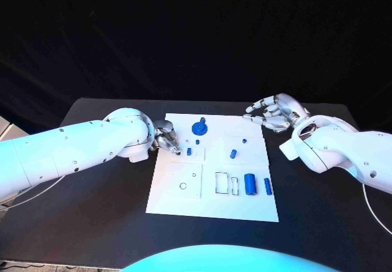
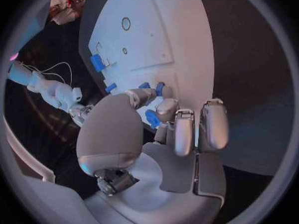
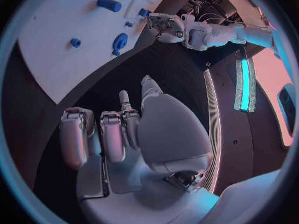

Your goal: Assemble the parts on the task board

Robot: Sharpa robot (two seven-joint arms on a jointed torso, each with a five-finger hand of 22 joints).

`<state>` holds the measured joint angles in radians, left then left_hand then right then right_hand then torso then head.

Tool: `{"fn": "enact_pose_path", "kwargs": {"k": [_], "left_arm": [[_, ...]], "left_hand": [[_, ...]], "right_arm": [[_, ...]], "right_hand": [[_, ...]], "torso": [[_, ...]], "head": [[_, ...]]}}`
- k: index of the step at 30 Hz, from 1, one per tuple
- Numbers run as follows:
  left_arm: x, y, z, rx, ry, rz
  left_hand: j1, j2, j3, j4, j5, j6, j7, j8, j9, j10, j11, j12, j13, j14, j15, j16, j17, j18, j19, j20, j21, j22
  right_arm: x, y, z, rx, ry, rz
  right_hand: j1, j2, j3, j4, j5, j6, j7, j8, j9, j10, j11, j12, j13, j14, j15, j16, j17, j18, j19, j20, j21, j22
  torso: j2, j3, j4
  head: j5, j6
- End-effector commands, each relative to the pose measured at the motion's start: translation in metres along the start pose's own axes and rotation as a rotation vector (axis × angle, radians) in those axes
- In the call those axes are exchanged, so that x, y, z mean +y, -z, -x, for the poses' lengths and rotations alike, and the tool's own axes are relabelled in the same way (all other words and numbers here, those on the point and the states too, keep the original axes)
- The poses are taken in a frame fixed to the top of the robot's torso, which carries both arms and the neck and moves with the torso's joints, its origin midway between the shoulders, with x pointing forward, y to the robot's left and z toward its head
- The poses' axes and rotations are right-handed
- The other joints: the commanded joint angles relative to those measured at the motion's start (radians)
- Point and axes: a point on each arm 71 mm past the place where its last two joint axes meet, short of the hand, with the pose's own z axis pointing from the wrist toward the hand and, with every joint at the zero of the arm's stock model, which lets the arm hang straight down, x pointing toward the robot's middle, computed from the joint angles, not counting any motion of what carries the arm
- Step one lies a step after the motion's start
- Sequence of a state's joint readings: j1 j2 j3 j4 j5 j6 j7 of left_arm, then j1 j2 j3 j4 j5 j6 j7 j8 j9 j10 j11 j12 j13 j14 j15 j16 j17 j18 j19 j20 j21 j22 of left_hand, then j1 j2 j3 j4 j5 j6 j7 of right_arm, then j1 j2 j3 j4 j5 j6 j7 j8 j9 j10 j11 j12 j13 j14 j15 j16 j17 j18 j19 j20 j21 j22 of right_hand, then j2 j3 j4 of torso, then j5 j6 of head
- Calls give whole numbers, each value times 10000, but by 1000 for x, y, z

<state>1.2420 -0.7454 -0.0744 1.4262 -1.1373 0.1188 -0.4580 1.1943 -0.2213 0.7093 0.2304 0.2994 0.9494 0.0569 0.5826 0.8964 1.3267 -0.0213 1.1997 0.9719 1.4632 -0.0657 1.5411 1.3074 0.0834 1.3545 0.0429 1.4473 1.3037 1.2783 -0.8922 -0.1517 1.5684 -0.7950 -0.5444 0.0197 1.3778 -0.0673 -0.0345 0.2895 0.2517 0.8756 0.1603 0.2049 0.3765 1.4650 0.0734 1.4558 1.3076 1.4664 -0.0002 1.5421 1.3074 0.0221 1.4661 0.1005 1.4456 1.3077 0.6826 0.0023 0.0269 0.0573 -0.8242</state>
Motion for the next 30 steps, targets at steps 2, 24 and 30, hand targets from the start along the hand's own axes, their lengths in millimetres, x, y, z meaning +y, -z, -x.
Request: {"fn": "enact_pose_path", "kwargs": {"k": [2, 24, 30], "left_arm": [[-3, -2, -9, 500, -77, -41], [-4, -7, -7, 401, 344, 193], [0, -8, -4, 160, 533, 367]], "left_hand": [[-113, -34, 2056, -2007, 145, 103, -26, -49, -25, 138, 1, 98, 121, 921, -72, 49, 2062, -189, 61, 28, 56, 19], [-1128, -93, 619, -1332, 666, 278, -231, -179, 35, 317, -138, 95, 292, 881, -186, -24, 1910, -179, 5, 8, -32, -40], [-1582, -10, -782, -474, 652, 345, -225, -292, -19, 176, -124, -3, 187, 844, -185, -92, 1770, -164, -29, -30, -108, -123]], "right_arm": [[1, 0, -1, 137, 19, 74], [0, 1, -1, 112, 21, 70], [0, 1, -1, 106, 21, 68]], "right_hand": [[9, 42, -39, -1, 23, -29, -4, 50, -9, -11, 34, -16, 1531, 819, 28, -68, 1683, 107, 399, 59, -51, 1747], [6, 44, -45, 2, 28, -35, -3, 50, -11, -28, 35, -35, 1513, 815, 28, -75, 1667, 110, 393, 58, -66, 1739], [1, 46, -47, 4, 28, -37, -3, 50, -11, -31, 35, -38, 1510, 814, 28, -77, 1664, 112, 390, 58, -73, 1734]], "torso": [[0, 6, -7], [2, 7, -3], [-1, 10, 4]], "head": [[5, -14], [-55, 18], [-62, 34]]}}
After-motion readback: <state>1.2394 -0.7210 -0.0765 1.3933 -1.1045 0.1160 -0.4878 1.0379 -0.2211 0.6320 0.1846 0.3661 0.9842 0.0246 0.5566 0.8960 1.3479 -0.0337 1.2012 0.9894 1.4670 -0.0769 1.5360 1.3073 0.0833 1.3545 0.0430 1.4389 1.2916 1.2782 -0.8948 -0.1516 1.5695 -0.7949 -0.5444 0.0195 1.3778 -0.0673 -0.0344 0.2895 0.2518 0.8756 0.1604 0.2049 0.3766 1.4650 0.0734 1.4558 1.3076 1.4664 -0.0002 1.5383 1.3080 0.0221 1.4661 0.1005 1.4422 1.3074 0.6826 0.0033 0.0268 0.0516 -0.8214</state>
